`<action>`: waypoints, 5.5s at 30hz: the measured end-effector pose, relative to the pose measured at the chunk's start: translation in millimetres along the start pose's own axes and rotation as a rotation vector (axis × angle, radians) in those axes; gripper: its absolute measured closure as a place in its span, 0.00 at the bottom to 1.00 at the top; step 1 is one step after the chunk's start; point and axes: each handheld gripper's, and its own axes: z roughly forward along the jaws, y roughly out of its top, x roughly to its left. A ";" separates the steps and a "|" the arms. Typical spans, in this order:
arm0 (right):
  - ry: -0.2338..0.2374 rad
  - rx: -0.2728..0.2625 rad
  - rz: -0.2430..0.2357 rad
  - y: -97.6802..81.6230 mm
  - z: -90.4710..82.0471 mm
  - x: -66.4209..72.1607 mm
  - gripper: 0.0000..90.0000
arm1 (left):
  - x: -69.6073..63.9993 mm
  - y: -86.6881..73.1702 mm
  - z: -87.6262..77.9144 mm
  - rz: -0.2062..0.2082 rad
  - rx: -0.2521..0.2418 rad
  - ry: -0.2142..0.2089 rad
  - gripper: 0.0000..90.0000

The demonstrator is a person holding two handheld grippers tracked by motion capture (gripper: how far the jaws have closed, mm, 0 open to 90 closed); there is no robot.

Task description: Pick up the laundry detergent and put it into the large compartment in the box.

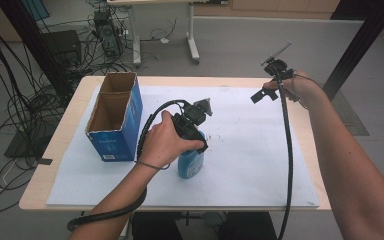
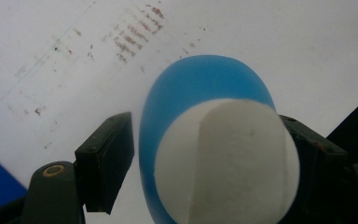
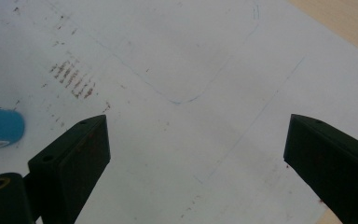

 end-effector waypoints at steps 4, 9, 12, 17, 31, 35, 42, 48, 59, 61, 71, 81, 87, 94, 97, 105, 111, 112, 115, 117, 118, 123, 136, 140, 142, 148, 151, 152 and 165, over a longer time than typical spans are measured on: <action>0.000 -0.001 -0.003 0.2 -0.2 0.3 0.07 | 0.5 -0.1 -0.4 -0.006 0.000 0.001 0.29; -0.004 -0.001 -0.007 0.5 -0.8 0.4 0.07 | -0.3 0.2 0.1 -0.006 0.000 0.000 0.32; -0.001 0.000 -0.005 0.0 -0.3 0.2 0.07 | -1.0 0.6 0.6 -0.003 0.007 -0.002 0.33; 0.000 -0.001 -0.005 0.0 -0.4 0.0 0.08 | -1.1 0.4 0.9 -0.009 0.000 -0.004 0.34; -0.001 -0.001 -0.003 -0.1 -1.2 -0.1 0.08 | -0.8 0.0 -0.3 -0.017 -0.004 -0.012 0.41; -0.001 -0.002 -0.004 -0.2 -0.8 0.0 0.08 | -0.9 0.0 -0.4 -0.018 -0.004 -0.010 0.42; 0.000 -0.001 -0.006 0.3 -0.5 0.8 0.08 | -0.8 0.2 -0.3 -0.017 -0.003 -0.011 0.42; -0.001 0.001 -0.003 0.1 -0.2 0.6 0.08 | -0.6 0.3 -0.3 -0.017 -0.002 -0.012 0.42; 0.000 0.004 0.002 0.3 -0.3 1.2 0.08 | -0.4 0.1 -0.4 -0.016 -0.001 -0.013 0.42; 0.002 0.004 0.001 0.2 0.0 0.9 0.08 | -0.4 0.1 -0.4 -0.016 -0.002 -0.013 0.42; -0.001 0.004 0.003 -0.2 -0.6 0.0 0.08 | -0.7 0.6 -0.4 -0.016 0.004 -0.011 0.42; 0.000 0.004 0.003 -0.2 -0.5 0.0 0.08 | -0.7 1.0 -0.6 -0.015 0.010 -0.009 0.42; -0.001 0.002 0.002 -0.5 -0.5 -1.1 0.08 | -0.8 1.2 -0.5 -0.014 0.010 -0.009 0.42; -0.001 0.001 0.000 -0.3 -1.1 -0.8 0.08 | -1.1 0.7 -0.5 -0.020 0.005 -0.009 0.42; -0.001 0.002 -0.001 -0.2 -0.8 -0.2 0.08 | -0.9 0.7 -0.6 -0.018 0.007 -0.008 0.42; -0.001 0.002 0.002 -0.3 -1.0 -0.2 0.08 | -1.0 0.9 -0.6 -0.018 0.008 -0.008 0.42; -0.001 0.002 0.000 -0.2 -0.8 -0.1 0.08 | -0.6 0.5 -0.5 -0.019 0.005 -0.010 0.42; -0.003 0.004 -0.002 -0.1 -0.8 -0.1 0.08 | -0.7 0.5 -0.5 -0.019 0.005 -0.010 0.42; -0.003 0.004 -0.003 -0.1 -1.1 0.0 0.08 | -1.1 0.6 -0.5 -0.021 0.005 -0.009 0.42; -0.002 0.002 -0.004 -0.3 -0.9 -0.2 0.08 | -0.9 0.7 -0.6 -0.019 0.008 -0.008 0.42; -0.001 0.002 0.000 -0.4 -0.6 -0.1 0.08 | -0.9 0.7 -0.6 -0.019 0.008 -0.009 0.42; -0.001 0.004 -0.002 -0.1 -0.1 0.5 0.08 | -1.0 0.2 -0.5 -0.021 0.003 -0.010 0.42; -0.002 0.004 -0.002 -0.5 -0.8 0.1 0.08 | -1.4 0.7 -0.6 -0.021 0.008 -0.007 0.42; -0.002 0.004 -0.001 -0.1 -0.8 0.6 0.08 | -1.4 0.8 -0.4 -0.022 0.007 -0.007 0.42; -0.002 0.004 -0.004 -0.1 -0.3 0.2 0.08 | -1.3 0.7 -0.6 -0.018 0.008 -0.006 0.42; -0.002 0.005 0.001 0.2 0.0 0.3 0.08 | -1.9 0.8 -0.6 -0.017 0.008 -0.003 0.42; 0.000 0.005 0.001 0.4 0.7 0.2 0.08 | -2.5 0.8 -0.6 -0.020 0.008 0.000 0.42; -0.002 0.006 0.001 0.4 1.0 0.1 0.08 | -2.6 0.8 -0.7 -0.018 0.010 0.000 0.42; 0.001 0.007 -0.002 1.6 3.5 1.0 0.08 | -6.5 1.9 -8.7 -0.006 0.007 -0.006 0.42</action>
